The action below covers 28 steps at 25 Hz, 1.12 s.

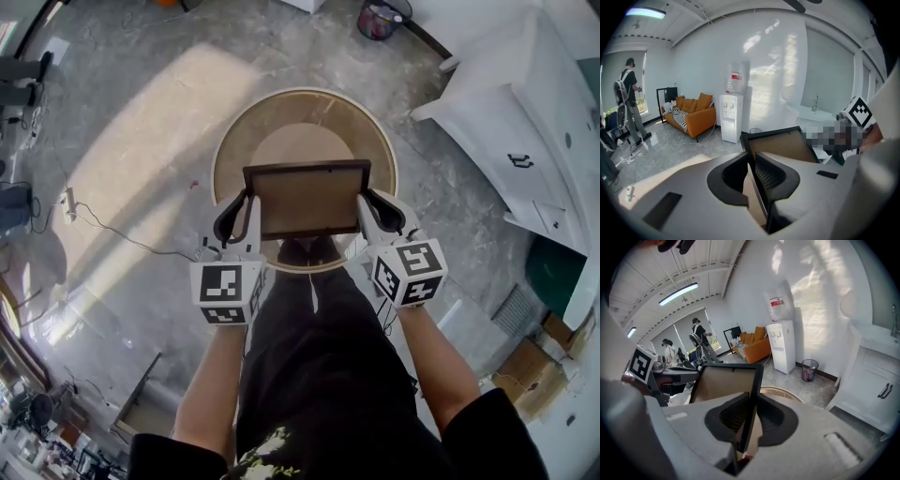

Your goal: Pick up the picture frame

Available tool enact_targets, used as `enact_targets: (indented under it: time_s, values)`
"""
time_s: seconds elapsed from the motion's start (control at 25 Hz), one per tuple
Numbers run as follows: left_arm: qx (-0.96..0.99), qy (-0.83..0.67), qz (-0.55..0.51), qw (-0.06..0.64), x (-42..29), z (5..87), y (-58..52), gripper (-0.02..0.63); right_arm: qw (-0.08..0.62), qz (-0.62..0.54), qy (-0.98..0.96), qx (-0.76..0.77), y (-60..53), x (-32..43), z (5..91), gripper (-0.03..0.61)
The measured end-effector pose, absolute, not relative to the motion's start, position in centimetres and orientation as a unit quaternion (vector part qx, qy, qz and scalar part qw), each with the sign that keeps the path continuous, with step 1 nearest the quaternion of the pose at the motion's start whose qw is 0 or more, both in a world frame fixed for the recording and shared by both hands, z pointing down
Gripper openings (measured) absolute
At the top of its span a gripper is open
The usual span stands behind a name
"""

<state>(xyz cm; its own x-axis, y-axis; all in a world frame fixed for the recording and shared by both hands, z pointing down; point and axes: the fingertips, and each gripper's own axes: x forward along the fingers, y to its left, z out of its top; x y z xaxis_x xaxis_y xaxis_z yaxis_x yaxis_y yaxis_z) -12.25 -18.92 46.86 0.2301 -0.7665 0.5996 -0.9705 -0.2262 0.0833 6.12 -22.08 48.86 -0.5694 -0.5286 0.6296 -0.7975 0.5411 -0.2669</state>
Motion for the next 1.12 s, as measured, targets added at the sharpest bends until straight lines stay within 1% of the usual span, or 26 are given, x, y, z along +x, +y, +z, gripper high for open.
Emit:
enact_targets:
  time_s: [0.32,0.56,0.8,1.0,1.12]
  values:
    - [0.757,-0.589,0.211,0.188,-12.1,40.2,-18.6,0.063,0.219,0.248,-0.847,0.415,-21.7,6.3,43.2,0.046]
    - [0.765,-0.598,0.190,0.145,-12.2,35.0,-19.3,0.061,0.182,0.217,-0.859,0.426,-22.4,6.2,38.0,0.048]
    - [0.774,-0.608,0.153,0.087,-12.5,28.4,-21.1,0.060,0.136,0.163,-0.872,0.442,-24.6,5.9,31.1,0.046]
    - [0.776,-0.618,0.120,0.025,-12.1,22.6,-23.0,0.060,0.086,0.120,-0.879,0.453,-26.8,6.4,24.9,0.044]
    - [0.778,-0.622,0.095,0.006,-11.5,19.1,-23.3,0.060,0.067,0.089,-0.883,0.457,-27.2,6.9,21.6,0.044]
